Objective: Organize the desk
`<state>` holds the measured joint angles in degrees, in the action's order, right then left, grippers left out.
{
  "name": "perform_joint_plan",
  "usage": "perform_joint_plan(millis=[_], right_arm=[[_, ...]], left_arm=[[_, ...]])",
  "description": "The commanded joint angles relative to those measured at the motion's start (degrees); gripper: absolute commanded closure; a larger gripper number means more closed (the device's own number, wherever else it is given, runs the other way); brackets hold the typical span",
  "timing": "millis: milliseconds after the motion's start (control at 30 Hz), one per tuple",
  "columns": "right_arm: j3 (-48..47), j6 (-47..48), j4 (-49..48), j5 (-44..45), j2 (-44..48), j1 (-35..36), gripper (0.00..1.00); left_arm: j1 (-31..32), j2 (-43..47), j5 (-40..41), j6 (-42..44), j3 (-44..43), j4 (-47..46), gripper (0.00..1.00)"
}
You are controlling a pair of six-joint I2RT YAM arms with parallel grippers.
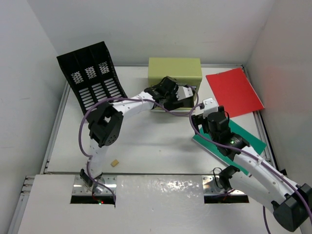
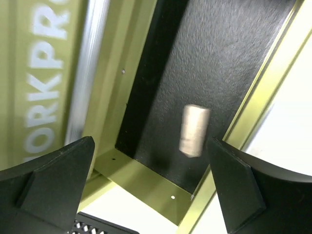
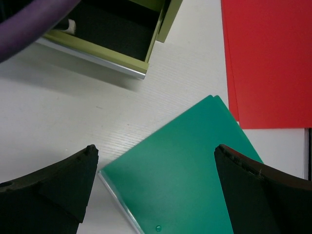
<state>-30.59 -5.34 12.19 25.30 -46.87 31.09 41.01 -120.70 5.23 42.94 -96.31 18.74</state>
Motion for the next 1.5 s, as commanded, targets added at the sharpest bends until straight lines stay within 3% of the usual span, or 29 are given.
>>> perform_joint_plan(millis=[0,200,333,400,433,533,567,667,767,867,933,1300,1467], right_arm=[[-0.87,1.29,-0.32,-3.57,1.34,-0.33,0.01],[-3.16,4.81,-1.72,-13.76,2.75,-0.42,0.01],[-6.32,6.65,-3.57,-30.62,-0.75,0.02,0.07],[-10.08,6.66,-3.4,-38.64,-7.22,3.07,0.12],[-11.67,7.71,-2.79,-38.66,-10.14,5.71,0.13],[-19.92,17.8,1.6,-34.62,-23.4,19.85,0.1],[-22.3,21.57,2.05,-36.7,-27.01,22.41,0.1],[-33.54,25.98,3.8,-44.17,-41.68,28.22,0.09],[-48.38,33.35,10.46,-48.32,-57.41,32.0,0.1],[-67.61,37.5,21.28,-51.22,-71.49,35.09,0.12],[-70.65,37.6,20.87,-54.38,-77.63,35.62,0.11],[-71.54,33.04,10.94,-51.05,-89.6,37.55,0.15],[-68.3,29.6,7.07,-50.53,-91.21,37.81,0.31]], left_arm=[[0.55,5.21,1.19,-1.71,-0.63,-1.79,0.0],[0.65,18.12,-2.6,-7.42,-0.37,6.3,0.0],[-0.23,29.98,2.14,-11.9,2.61,11.31,0.01],[-3.91,36.37,4.16,-18.21,7.26,12.62,0.01],[-6.53,38.33,2.43,-22.68,8.76,13.94,0.0],[-24.09,45.1,-9.08,-29.11,13.86,16.76,0.0],[-33.45,46.51,-11.28,-29.83,16.57,17.11,0.0],[-47.71,53.54,-16.55,-27.65,22.65,16.68,0.0],[-52.86,59.61,-18.16,-24.75,26.6,16.41,0.0],[-56.12,62.87,-17.1,-25.44,30.73,15.54,0.0],[-58.23,63.23,-18.59,-26.15,33.63,15.36,0.0],[-60.88,61.99,-23.16,-26.33,38.22,13.25,0.0],[-60.79,62.96,-22.46,-25.89,39.01,13.07,0.0]])
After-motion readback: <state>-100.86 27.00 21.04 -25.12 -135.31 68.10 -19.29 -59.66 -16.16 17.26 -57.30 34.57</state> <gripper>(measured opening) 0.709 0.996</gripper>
